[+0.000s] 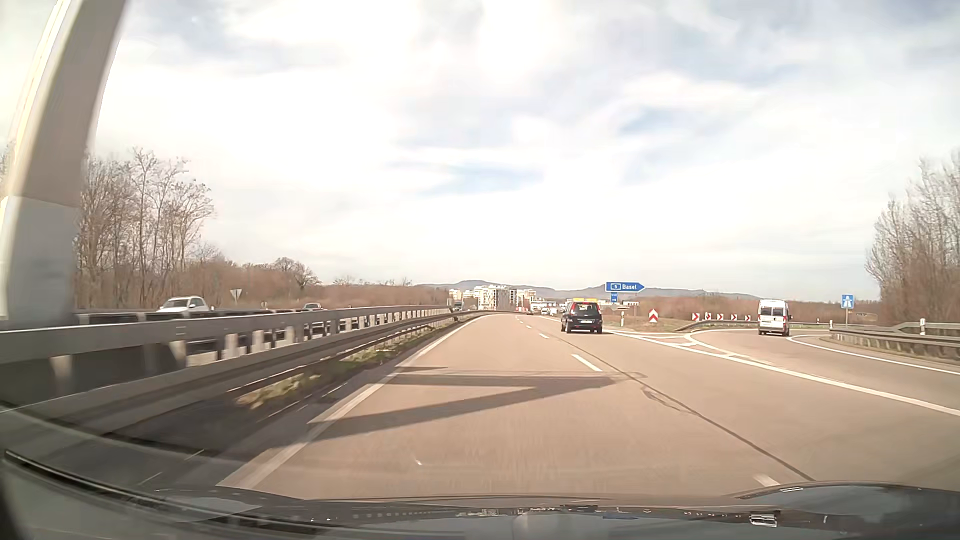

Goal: Follow the waypoints while adhering to traffic rules and regulations

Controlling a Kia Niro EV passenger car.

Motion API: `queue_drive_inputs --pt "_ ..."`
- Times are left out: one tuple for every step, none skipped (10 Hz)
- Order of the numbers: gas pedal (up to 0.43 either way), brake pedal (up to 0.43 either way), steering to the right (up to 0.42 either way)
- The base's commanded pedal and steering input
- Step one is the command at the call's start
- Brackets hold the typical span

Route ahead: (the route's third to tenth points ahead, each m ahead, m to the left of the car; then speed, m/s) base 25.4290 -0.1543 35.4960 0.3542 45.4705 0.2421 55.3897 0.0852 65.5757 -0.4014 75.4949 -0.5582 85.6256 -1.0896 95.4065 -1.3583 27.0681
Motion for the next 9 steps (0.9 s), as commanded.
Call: queue_drive_inputs --pt "0.220 0.000 0.002" --pt "0.220 0.000 0.002" --pt "0.220 0.000 0.001" --pt "0.220 0.000 0.001" --pt "0.220 0.000 0.002" --pt "0.220 0.000 0.001" --pt "0.220 0.000 0.002" --pt "0.209 0.000 0.002" --pt "0.209 0.000 0.002"
